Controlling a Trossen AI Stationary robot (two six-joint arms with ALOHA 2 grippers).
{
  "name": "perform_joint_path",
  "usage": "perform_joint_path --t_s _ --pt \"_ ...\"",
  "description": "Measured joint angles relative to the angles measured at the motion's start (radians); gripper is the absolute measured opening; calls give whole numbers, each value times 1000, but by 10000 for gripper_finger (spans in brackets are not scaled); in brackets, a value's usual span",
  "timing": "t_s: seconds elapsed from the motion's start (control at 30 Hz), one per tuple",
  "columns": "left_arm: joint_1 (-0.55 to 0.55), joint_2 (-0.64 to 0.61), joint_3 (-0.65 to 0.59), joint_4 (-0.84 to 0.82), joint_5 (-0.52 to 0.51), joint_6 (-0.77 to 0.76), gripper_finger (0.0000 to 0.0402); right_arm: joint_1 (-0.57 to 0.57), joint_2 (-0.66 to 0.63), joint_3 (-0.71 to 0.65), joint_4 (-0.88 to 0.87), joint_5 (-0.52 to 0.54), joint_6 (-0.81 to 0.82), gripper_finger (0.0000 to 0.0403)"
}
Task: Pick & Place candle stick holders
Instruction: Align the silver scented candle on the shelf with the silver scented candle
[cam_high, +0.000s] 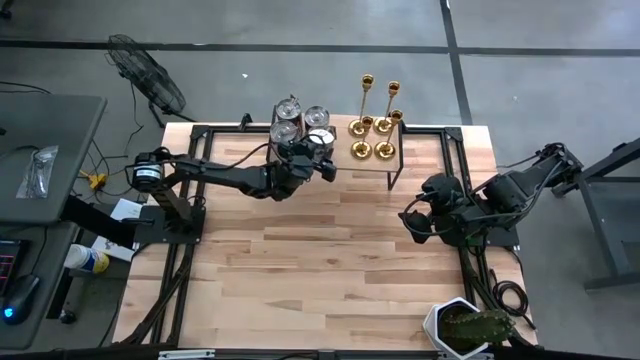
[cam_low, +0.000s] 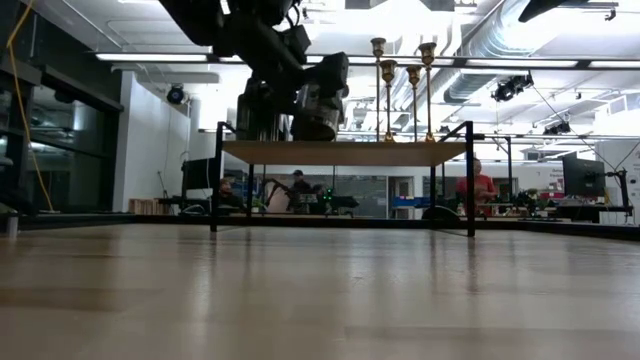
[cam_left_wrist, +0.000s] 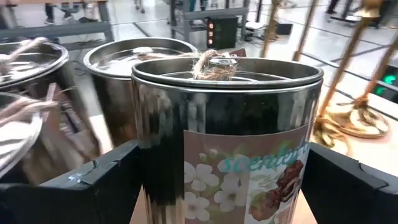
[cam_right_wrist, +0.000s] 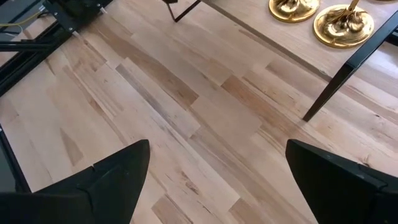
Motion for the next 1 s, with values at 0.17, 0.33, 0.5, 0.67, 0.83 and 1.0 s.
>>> perform_joint_path --t_s 0.17,0.33,0.5,0.67,0.83,1.0 --pt "14 0 0 1 -7 -6 353 0 0 0 -2 -3 0 368" --pt "15 31 1 12 -7 -34 353 0 0 0 -2 -3 -11 368" --pt "14 49 3 28 -12 -47 353 0 0 0 -3 -12 -15 368" --pt "20 48 3 35 -24 -40 353 0 0 0 -2 -20 -16 368" --pt "35 48 3 31 -25 -39 353 0 0 0 -2 -20 -21 368" --pt "42 48 3 31 -14 -39 354 0 0 0 -1 -20 -23 368"
